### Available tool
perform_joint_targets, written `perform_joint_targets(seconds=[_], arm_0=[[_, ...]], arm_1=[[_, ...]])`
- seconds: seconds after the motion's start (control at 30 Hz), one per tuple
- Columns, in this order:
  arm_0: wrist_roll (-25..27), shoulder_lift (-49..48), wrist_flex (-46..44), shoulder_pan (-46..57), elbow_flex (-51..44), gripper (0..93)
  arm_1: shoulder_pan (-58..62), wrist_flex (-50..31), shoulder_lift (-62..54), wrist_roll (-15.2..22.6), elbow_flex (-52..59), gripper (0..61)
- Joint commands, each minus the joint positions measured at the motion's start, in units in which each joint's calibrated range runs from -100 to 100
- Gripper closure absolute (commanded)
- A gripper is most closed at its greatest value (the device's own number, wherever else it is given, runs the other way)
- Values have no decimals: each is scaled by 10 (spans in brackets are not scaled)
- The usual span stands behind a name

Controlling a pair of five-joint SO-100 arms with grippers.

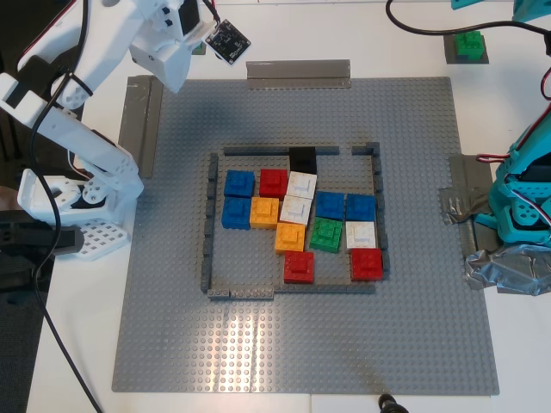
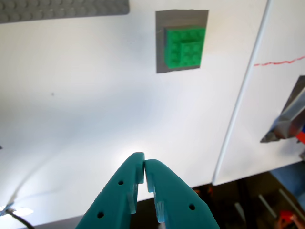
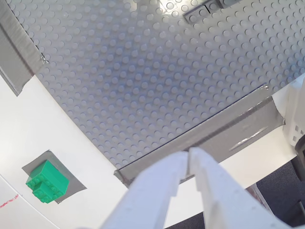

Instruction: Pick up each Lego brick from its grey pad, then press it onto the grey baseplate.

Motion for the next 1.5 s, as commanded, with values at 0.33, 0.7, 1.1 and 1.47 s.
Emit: perform_joint_targets(seconds=[0.33,0.7,1.1,1.47], arm_0=[[1,-28,40,-14,16,927],[3,-27,34,-8,-2,927],[3,-4,-17,-10,24,927],[4,111,-142,0,18,927]], arm_1=[[100,-135,70,53,-21,612],[28,-133,106,53,-95,612],[-104,-174,187,91,-229,612],[-176,-130,360,91,-464,612]])
